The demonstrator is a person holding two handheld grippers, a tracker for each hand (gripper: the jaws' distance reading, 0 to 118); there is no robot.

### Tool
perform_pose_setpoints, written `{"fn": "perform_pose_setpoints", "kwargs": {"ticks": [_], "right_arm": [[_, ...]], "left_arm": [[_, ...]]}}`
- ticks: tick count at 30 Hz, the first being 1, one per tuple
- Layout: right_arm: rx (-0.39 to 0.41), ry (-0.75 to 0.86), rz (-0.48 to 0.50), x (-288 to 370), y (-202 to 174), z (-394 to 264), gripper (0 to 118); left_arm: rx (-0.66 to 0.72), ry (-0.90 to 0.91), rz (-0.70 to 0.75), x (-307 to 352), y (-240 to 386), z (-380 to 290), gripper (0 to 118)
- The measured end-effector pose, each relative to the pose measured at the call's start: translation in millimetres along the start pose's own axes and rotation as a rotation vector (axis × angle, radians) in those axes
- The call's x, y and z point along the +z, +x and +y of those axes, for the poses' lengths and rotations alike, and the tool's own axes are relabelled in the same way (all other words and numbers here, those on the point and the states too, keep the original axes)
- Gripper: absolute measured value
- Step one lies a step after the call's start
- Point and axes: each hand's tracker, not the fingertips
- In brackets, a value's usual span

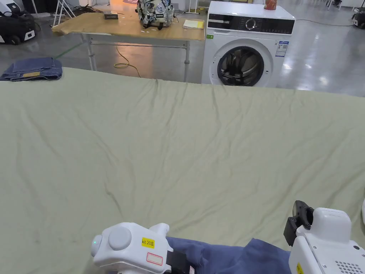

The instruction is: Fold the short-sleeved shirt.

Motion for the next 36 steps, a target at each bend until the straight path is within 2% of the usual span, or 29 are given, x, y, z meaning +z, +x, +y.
{"fn": "perform_pose_setpoints", "kwargs": {"ticks": [7, 10, 11, 14, 16, 19, 22, 29, 33, 34, 36], "right_arm": [[-0.003, 0.008, -0.003, 0.8, 1.4, 1.7, 0], [-0.013, 0.011, 0.002, 0.6, 1.1, 1.9, 0], [-0.014, 0.012, 0.003, 0.6, 0.9, 2.2, 0], [-0.006, 0.022, 0.005, 0.5, -0.7, 4.0, 0], [-0.006, 0.028, 0.011, -0.2, -1.6, 5.8, 0], [-0.001, 0.029, 0.017, -2.8, -4.9, 8.6, 0], [0.002, 0.028, 0.024, -3.7, -8.5, 9.7, 0], [0.007, 0.024, 0.034, -4.9, -12.8, 10.0, 0], [0.012, 0.020, 0.033, -4.6, -13.6, 10.2, 0], [0.016, 0.019, 0.031, -4.5, -13.8, 10.1, 0], [0.019, 0.017, 0.030, -4.4, -14.1, 9.8, 0]], "left_arm": [[0.010, 0.013, -0.027, 0.7, -4.9, -0.1, 5], [0.027, 0.026, -0.083, 11.0, -10.7, 2.1, 5], [0.028, 0.046, -0.130, 18.6, -12.2, 2.4, 9], [0.069, 0.118, -0.174, 67.8, -2.2, -6.2, 37], [0.047, 0.187, -0.145, 99.5, -7.7, -8.1, 68], [0.043, 0.249, -0.090, 136.3, -30.2, -5.1, 69], [0.081, 0.265, -0.064, 159.6, -59.4, -7.6, 82], [0.151, 0.162, -0.117, 139.5, -120.6, -17.9, 82], [0.189, 0.220, -0.310, 123.6, -144.4, -22.3, 80], [0.198, 0.216, -0.339, 118.7, -138.4, -23.9, 73], [0.182, 0.193, -0.347, 105.5, -136.1, -22.9, 42]]}}
